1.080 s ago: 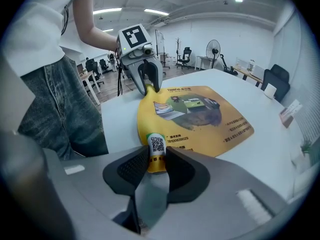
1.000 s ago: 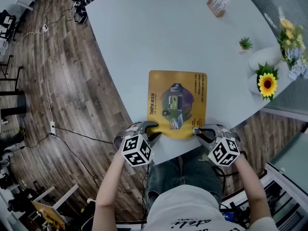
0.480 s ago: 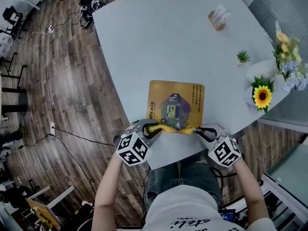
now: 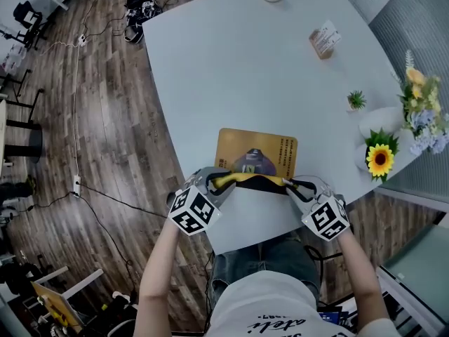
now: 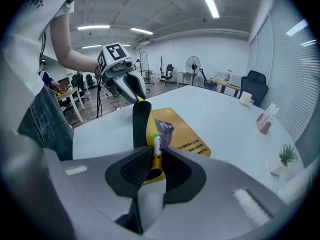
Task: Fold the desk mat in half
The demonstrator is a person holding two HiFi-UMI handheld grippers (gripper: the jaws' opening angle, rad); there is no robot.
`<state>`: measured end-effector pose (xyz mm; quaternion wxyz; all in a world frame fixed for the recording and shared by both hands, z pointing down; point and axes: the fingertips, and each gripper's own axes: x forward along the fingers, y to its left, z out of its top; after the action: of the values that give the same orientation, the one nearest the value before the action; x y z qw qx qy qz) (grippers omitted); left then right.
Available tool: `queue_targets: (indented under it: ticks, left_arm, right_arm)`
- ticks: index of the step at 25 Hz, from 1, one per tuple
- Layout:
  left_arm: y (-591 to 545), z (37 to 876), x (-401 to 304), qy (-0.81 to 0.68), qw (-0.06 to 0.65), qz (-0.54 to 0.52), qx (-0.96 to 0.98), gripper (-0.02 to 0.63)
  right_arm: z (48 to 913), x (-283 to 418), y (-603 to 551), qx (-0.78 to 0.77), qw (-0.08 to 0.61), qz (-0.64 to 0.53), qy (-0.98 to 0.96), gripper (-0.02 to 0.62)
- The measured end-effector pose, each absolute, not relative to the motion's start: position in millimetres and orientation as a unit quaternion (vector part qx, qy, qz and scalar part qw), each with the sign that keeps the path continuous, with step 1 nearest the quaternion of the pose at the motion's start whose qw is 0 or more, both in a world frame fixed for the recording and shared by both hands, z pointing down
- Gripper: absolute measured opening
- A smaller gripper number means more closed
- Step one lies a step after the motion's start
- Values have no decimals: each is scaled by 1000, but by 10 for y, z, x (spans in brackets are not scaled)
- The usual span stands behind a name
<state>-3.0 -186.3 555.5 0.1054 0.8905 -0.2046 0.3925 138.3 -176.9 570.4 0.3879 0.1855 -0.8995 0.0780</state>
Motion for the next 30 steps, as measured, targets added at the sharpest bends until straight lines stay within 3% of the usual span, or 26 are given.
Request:
queue_targets:
  ticks: [13, 15, 17, 30]
  left_arm:
    - [-2368, 5658, 32, -243, 117, 384, 883, 94]
    - [-2460, 5663, 2, -255, 115, 383, 880, 83]
    - [-2570, 5681, -54, -274, 105, 388, 874, 13]
    - [-2871, 5907, -97, -296, 117, 392, 863, 12]
  right_arm:
    - [5805, 1370, -2211, 200, 380, 91, -899, 91]
    - [5809, 1338, -2260, 198, 377, 90, -900, 89]
    - [5829, 1313, -2296, 195, 377, 91, -901, 89]
    - [5981, 1300, -2679, 218, 372, 95, -898, 78]
